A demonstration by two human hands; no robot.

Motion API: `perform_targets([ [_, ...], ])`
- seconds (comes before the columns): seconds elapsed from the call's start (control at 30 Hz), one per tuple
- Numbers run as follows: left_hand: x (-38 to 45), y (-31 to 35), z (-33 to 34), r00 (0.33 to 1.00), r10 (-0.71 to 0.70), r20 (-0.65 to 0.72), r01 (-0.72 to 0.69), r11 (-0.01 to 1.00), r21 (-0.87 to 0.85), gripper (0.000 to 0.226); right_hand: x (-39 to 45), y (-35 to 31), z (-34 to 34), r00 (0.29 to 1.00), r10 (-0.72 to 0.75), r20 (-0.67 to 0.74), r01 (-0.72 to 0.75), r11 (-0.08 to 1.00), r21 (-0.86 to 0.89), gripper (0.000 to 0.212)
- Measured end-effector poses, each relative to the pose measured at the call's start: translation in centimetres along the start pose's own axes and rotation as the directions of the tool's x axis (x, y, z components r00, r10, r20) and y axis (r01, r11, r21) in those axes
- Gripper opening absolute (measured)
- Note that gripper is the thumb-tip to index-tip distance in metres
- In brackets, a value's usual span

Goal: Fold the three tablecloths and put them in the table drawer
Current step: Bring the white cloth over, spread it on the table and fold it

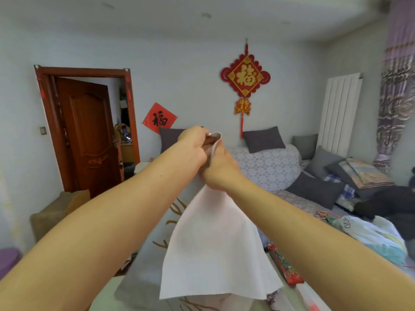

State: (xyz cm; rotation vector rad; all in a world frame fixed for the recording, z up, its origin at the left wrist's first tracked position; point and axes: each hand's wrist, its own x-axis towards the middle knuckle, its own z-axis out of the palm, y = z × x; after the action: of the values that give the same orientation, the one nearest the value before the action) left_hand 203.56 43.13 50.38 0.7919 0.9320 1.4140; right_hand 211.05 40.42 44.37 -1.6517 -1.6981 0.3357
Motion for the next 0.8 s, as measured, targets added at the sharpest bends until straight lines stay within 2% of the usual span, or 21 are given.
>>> perform_targets([
  [0.07, 0.5, -0.5, -0.9, 0.999, 0.028, -0.034, -0.029, 0.999, -0.037, 0.010, -0.2, 1.2, -1.2, 0.999, 0.032, -0.018, -0.032, 0.999, -0.007, 0.063],
  [0.1, 0.9, -0.9, -1.7, 0.997, 0.036, -0.064, -0.040, 0.997, -0.066, 0.015, -0.1, 2.0, -2.0, 0.997, 0.076, -0.017, -0.077, 0.997, -0.024, 0.045],
  [0.17, 1.6, -1.3, -3.5, 0.990, 0.040, -0.132, -0.057, 0.991, -0.124, 0.024, 0.1, 3.9, -3.9, 0.987, 0.152, -0.044, -0.157, 0.974, -0.162, 0.026],
  [0.27, 1.3, -1.0, -5.8, 0.982, 0.064, -0.175, -0.093, 0.982, -0.162, 0.020, 0.8, 6.8, -5.1, 0.993, 0.112, -0.029, -0.114, 0.903, -0.414, 0.019],
  [0.3, 0.6, -0.8, -6.3, 0.983, 0.069, -0.172, -0.100, 0.980, -0.174, 0.019, 1.1, 7.6, -4.9, 0.996, 0.088, -0.016, -0.086, 0.894, -0.440, 0.015],
  [0.37, -1.2, -1.0, -8.0, 0.991, 0.065, -0.116, -0.088, 0.975, -0.205, 0.020, 1.8, 8.7, -4.2, 0.997, 0.023, -0.072, -0.053, 0.890, -0.454, 0.027],
  [0.43, -3.6, -1.3, -10.7, 0.993, 0.112, 0.020, -0.112, 0.993, -0.038, 0.017, 2.4, 7.9, -3.5, 0.967, -0.100, -0.234, -0.014, 0.897, -0.441, 0.018],
  [0.47, -5.0, -1.2, -12.6, 0.980, 0.190, 0.061, -0.196, 0.975, 0.103, 0.023, 2.9, 6.8, -3.2, 0.940, -0.153, -0.305, 0.006, 0.901, -0.433, 0.015],
  [0.5, -5.6, -1.0, -14.8, 0.933, 0.356, 0.060, -0.358, 0.891, 0.279, 0.033, 3.5, 5.4, -2.9, 0.911, -0.208, -0.356, 0.034, 0.899, -0.436, 0.018],
  [0.53, -5.7, -0.5, -17.2, 0.806, 0.589, 0.047, -0.537, 0.697, 0.475, 0.036, 4.1, 3.6, -2.5, 0.893, -0.245, -0.376, 0.058, 0.894, -0.444, 0.021],
  [0.57, -4.7, 0.0, -19.8, 0.667, 0.740, 0.085, -0.628, 0.498, 0.598, 0.031, 5.0, 1.8, -1.8, 0.883, -0.286, -0.373, 0.094, 0.885, -0.456, 0.022],
  [0.6, -4.0, 0.4, -21.9, 0.664, 0.732, 0.151, -0.631, 0.441, 0.638, 0.026, 5.6, -0.2, -1.0, 0.879, -0.317, -0.357, 0.134, 0.881, -0.454, 0.022],
  [0.63, -3.3, 0.5, -23.3, 0.792, 0.578, 0.197, -0.576, 0.600, 0.556, 0.036, 6.4, -1.9, 0.0, 0.872, -0.346, -0.345, 0.177, 0.882, -0.436, 0.023],
  [0.67, -3.0, 0.2, -24.2, 0.886, 0.363, 0.290, -0.460, 0.774, 0.435, 0.048, 7.0, -3.6, 0.9, 0.871, -0.356, -0.338, 0.201, 0.887, -0.416, 0.024],
  [0.7, -2.0, -0.9, -25.6, 0.904, 0.201, 0.378, -0.344, 0.866, 0.363, 0.056, 7.6, -5.1, 1.9, 0.869, -0.367, -0.333, 0.220, 0.888, -0.404, 0.021],
  [0.73, -1.3, -2.0, -26.7, 0.914, 0.071, 0.399, -0.197, 0.938, 0.285, 0.064, 8.1, -6.5, 2.7, 0.867, -0.378, -0.326, 0.236, 0.886, -0.399, 0.017],
  [0.77, -1.2, -2.7, -27.8, 0.921, -0.017, 0.390, -0.068, 0.976, 0.205, 0.074, 8.7, -7.8, 3.4, 0.863, -0.392, -0.320, 0.251, 0.881, -0.402, 0.015],
  [0.8, -1.3, -2.9, -28.7, 0.933, -0.048, 0.358, -0.024, 0.981, 0.195, 0.078, 9.2, -9.0, 3.8, 0.861, -0.397, -0.317, 0.257, 0.879, -0.402, 0.014],
])
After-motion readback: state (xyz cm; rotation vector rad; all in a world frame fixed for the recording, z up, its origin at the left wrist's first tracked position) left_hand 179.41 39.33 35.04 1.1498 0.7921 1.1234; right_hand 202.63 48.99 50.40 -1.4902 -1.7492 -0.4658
